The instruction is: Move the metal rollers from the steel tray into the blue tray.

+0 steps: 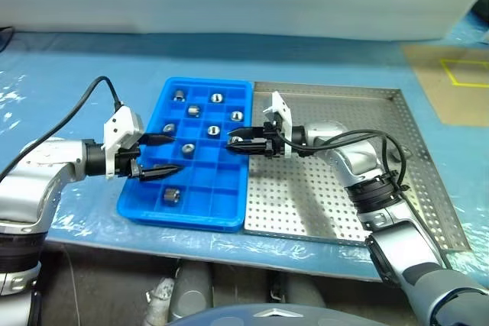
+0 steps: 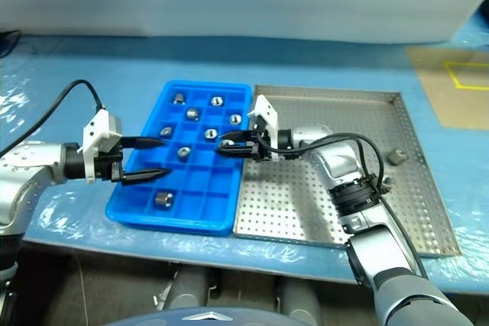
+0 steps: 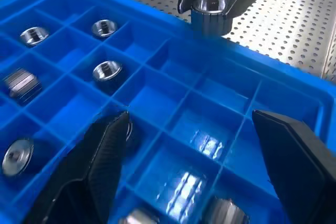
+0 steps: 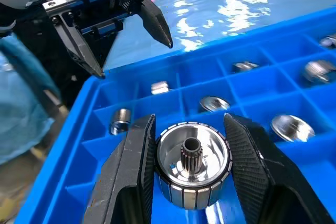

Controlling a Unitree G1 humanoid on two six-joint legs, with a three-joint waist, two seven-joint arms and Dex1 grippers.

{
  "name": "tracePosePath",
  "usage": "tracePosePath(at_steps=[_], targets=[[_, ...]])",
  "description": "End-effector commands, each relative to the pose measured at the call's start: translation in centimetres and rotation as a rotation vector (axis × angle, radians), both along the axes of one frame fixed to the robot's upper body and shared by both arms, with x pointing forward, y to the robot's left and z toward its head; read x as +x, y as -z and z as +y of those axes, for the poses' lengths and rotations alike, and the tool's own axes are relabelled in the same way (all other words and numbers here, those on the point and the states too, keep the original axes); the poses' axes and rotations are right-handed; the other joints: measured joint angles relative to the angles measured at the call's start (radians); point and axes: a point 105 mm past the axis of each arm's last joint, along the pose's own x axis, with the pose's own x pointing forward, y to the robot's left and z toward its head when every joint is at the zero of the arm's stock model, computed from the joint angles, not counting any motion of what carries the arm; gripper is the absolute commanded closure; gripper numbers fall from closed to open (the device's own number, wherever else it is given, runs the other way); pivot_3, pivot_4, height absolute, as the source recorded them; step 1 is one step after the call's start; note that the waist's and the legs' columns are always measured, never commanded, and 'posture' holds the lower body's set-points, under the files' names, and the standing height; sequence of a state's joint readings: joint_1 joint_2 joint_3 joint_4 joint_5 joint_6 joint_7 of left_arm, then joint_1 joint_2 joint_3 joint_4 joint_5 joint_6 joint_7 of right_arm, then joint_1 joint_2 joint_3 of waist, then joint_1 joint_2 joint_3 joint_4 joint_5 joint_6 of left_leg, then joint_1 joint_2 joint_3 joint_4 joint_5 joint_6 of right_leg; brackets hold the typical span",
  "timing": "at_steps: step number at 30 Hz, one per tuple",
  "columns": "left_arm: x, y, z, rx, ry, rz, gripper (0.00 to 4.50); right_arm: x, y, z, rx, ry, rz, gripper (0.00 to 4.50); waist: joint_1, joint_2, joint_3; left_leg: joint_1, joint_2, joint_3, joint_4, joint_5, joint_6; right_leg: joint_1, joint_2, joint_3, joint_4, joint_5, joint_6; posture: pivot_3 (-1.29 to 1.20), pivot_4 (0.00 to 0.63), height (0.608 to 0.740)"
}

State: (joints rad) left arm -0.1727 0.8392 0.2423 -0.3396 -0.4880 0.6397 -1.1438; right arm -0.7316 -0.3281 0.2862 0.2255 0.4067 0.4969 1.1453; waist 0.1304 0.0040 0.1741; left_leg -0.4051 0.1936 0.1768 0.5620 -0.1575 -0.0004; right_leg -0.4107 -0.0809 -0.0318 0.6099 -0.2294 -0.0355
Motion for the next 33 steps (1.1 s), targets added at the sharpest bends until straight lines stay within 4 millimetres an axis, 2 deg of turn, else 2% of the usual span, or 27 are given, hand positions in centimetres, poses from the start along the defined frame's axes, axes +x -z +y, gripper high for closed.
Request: tracePosePath(at_steps=[1,7,11,22,23,25,27,33], targets=[[-1.3,-1.6,0.5,0.008,-0.047,-0.056,0.54,-0.4,-0.7,1.1,0.015,-0.092,-0.038,2.89,0.021,0.000,0.000,0.000,0.000,0.000,0.000,0.000,0.000,0.000,0.000,0.000,0.000,0.000,0.000,0.41,0.150,0.740],[-2.8,-1.3,0.9,-0.002,-0.119,-0.039,0.54,0.1,1.2,2.9,-0.006,-0.136,0.010,2.89,0.058,0.000,0.000,0.000,0.001,-0.001,0.000,0.001,-0.001,0.000,0.000,0.000,0.001,0.000,0.000,0.47,0.150,0.740],[-3.4,-0.9,0.7,0.003,-0.127,-0.027,0.54,0.3,1.5,3.5,-0.011,-0.161,-0.001,2.89,0.079,0.000,0.000,0.000,0.002,-0.002,-0.001,0.002,-0.003,-0.002,0.000,0.000,0.003,-0.001,-0.001,0.49,0.150,0.740],[-2.7,-0.6,-0.8,-0.016,-0.085,-0.022,0.54,0.1,3.1,1.2,-0.063,-0.165,-0.002,2.89,0.100,0.000,0.000,0.000,0.003,-0.001,0.000,0.003,-0.006,-0.006,0.003,0.003,0.008,-0.001,-0.001,0.43,0.150,0.740],[-2.5,-0.6,-0.9,-0.017,-0.079,-0.023,0.54,0.0,3.0,1.0,-0.058,-0.166,0.004,2.33,0.101,0.000,0.000,0.000,0.004,-0.001,0.000,0.004,-0.007,-0.006,0.003,0.003,0.009,-0.001,-0.001,0.42,0.150,0.740],[-2.3,-0.7,-1.0,-0.016,-0.066,-0.024,0.54,0.1,3.0,1.0,-0.057,-0.142,0.011,1.94,0.102,0.000,0.000,0.000,0.004,-0.001,0.000,0.004,-0.007,-0.006,0.004,0.004,0.009,-0.001,-0.002,0.40,0.150,0.740],[-1.9,-0.8,-1.1,-0.015,-0.053,-0.024,0.54,0.1,2.9,1.0,-0.042,-0.126,0.050,1.32,0.101,0.000,0.000,0.000,0.005,-0.001,0.000,0.004,-0.008,-0.007,0.005,0.004,0.011,-0.001,-0.002,0.39,0.150,0.740],[-0.9,-1.0,-1.3,-0.010,-0.018,-0.030,0.54,1.3,2.6,0.8,-0.037,-0.009,-0.024,1.32,0.098,0.000,0.000,0.000,0.005,-0.001,0.000,0.006,-0.011,-0.009,0.005,0.004,0.014,-0.002,-0.003,0.34,0.150,0.740]])
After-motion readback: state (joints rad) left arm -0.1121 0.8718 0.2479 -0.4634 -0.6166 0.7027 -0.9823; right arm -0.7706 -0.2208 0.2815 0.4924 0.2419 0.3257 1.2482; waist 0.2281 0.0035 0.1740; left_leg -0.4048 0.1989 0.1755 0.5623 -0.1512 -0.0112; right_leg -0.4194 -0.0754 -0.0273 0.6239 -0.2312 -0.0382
